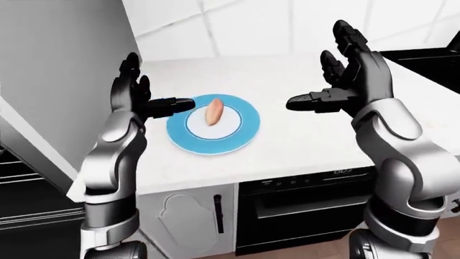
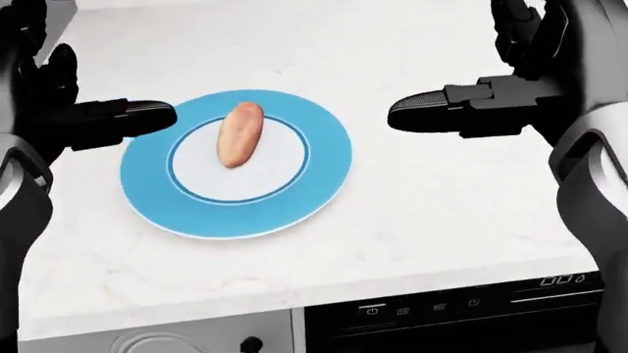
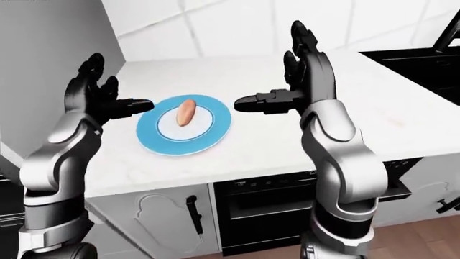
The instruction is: Place the sweet potato on the top rack of the oven.
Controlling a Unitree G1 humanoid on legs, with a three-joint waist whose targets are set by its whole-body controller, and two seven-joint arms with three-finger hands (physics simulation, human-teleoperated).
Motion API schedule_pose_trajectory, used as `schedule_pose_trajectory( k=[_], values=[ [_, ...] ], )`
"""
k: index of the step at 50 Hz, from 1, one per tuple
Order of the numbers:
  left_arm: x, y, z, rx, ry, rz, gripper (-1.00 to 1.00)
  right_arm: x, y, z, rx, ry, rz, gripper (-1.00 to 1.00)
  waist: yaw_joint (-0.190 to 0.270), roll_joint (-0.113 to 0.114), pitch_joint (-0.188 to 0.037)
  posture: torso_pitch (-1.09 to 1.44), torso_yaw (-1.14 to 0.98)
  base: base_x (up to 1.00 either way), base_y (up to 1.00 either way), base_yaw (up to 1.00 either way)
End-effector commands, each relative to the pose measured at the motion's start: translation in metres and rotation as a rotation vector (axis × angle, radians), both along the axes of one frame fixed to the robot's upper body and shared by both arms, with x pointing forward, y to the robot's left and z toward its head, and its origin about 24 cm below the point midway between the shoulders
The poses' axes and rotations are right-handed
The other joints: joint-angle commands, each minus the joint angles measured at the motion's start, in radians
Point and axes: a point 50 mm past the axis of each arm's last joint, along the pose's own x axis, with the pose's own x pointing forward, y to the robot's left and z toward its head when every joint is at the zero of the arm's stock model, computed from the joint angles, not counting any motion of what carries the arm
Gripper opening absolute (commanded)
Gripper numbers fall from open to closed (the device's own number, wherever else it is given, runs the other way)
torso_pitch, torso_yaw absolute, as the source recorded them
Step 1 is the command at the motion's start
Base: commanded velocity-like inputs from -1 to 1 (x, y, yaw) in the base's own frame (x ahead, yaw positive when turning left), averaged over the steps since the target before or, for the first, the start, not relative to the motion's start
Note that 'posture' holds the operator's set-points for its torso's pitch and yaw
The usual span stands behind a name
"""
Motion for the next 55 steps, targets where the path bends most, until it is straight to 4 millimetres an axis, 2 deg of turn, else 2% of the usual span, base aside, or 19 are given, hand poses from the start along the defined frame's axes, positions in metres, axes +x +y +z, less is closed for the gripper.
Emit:
schedule_pose_trajectory(
  k=[1,5,7,8,11,13,16,17,20,27,29,33,35,37,39,40,45,50,55],
  values=[
    [-0.004,-0.005,0.024,0.009,-0.114,-0.024,1.00,-0.006,-0.003,0.017,-0.003,-0.098,-0.023,1.00,-0.005,0.002,-0.016,0.00,0.00,0.13,0.04,0.00],
    [-0.004,-0.005,0.025,0.008,-0.115,-0.024,1.00,-0.006,-0.003,0.018,0.000,-0.100,-0.024,1.00,0.000,-0.049,-0.025,0.00,0.00,0.09,0.02,0.00],
    [-0.004,-0.005,0.025,0.008,-0.115,-0.024,1.00,-0.006,-0.003,0.018,0.001,-0.100,-0.025,1.00,0.001,-0.107,-0.042,0.00,0.00,0.06,0.00,0.00],
    [-0.004,-0.005,0.025,0.008,-0.115,-0.024,1.00,-0.006,-0.004,0.018,0.001,-0.101,-0.026,1.00,-0.001,-0.056,-0.017,0.00,0.00,0.02,0.00,0.00],
    [-0.003,-0.005,0.024,0.008,-0.115,-0.024,1.00,-0.006,-0.003,0.018,0.004,-0.101,-0.020,1.00,0.000,-0.038,-0.015,0.00,0.00,0.03,0.01,0.00],
    [-0.004,-0.004,0.025,0.006,-0.116,-0.024,1.00,-0.006,-0.003,0.019,0.006,-0.101,-0.020,1.00,-0.009,-0.030,-0.032,0.00,0.00,0.07,0.09,0.00],
    [-0.004,-0.005,0.026,0.007,-0.117,-0.024,1.00,-0.006,-0.004,0.018,0.005,-0.099,-0.028,1.00,-0.009,-0.043,-0.035,0.00,0.00,0.07,0.06,0.00],
    [-0.004,-0.005,0.025,0.008,-0.117,-0.024,1.00,-0.005,-0.005,0.018,0.000,-0.096,-0.035,1.00,-0.012,-0.032,-0.018,0.00,0.00,0.00,0.00,0.00],
    [-0.003,-0.004,0.025,0.007,-0.117,-0.022,1.00,-0.005,-0.005,0.018,0.000,-0.090,-0.044,1.00,-0.021,0.007,-0.017,0.00,0.00,0.00,0.00,0.00],
    [-0.004,-0.003,0.027,0.004,-0.119,-0.019,1.00,-0.006,-0.005,0.018,-0.001,-0.104,-0.045,1.00,-0.009,-0.031,-0.024,0.00,0.00,0.00,0.00,0.00],
    [-0.004,-0.004,0.025,0.009,-0.116,-0.021,1.00,-0.005,-0.004,0.017,-0.008,-0.098,-0.042,1.00,0.002,-0.026,-0.042,0.00,0.00,0.00,0.00,0.17],
    [-0.003,-0.004,0.024,0.008,-0.116,-0.022,1.00,-0.006,-0.005,0.018,-0.005,-0.102,-0.041,1.00,0.020,-0.022,-0.024,0.00,0.00,0.00,0.00,1.00],
    [-0.003,-0.004,0.023,0.009,-0.115,-0.023,1.00,-0.006,-0.005,0.018,-0.005,-0.106,-0.044,1.00,0.009,-0.038,-0.026,0.00,0.00,0.00,0.00,0.85],
    [-0.004,-0.005,0.024,0.008,-0.115,-0.025,1.00,-0.005,-0.004,0.017,-0.005,-0.101,-0.043,1.00,0.004,-0.056,-0.001,0.00,0.00,0.00,0.00,0.00],
    [-0.004,-0.005,0.024,0.007,-0.116,-0.025,1.00,-0.004,-0.005,0.015,-0.014,-0.090,-0.049,1.00,0.001,-0.097,0.004,0.00,0.00,0.00,0.00,0.00],
    [-0.003,-0.005,0.023,0.007,-0.115,-0.025,1.00,-0.003,-0.004,0.012,-0.029,-0.068,-0.047,1.00,0.002,-0.064,0.001,0.00,0.00,0.00,0.00,0.00],
    [-0.003,-0.005,0.024,0.005,-0.114,-0.027,1.00,-0.002,0.000,0.011,-0.045,-0.055,-0.029,1.00,-0.001,-0.055,-0.016,0.00,0.00,0.00,0.00,0.00],
    [-0.003,-0.005,0.023,0.005,-0.114,-0.028,1.00,-0.002,0.004,0.013,-0.071,-0.050,-0.010,1.00,-0.018,0.002,-0.019,0.00,0.00,0.00,0.00,0.00],
    [-0.003,-0.003,0.028,-0.003,-0.122,-0.026,1.00,0.001,0.016,0.020,-0.133,-0.043,0.054,1.00,-0.013,-0.017,-0.023,0.00,0.00,0.00,0.00,0.00]
  ],
)
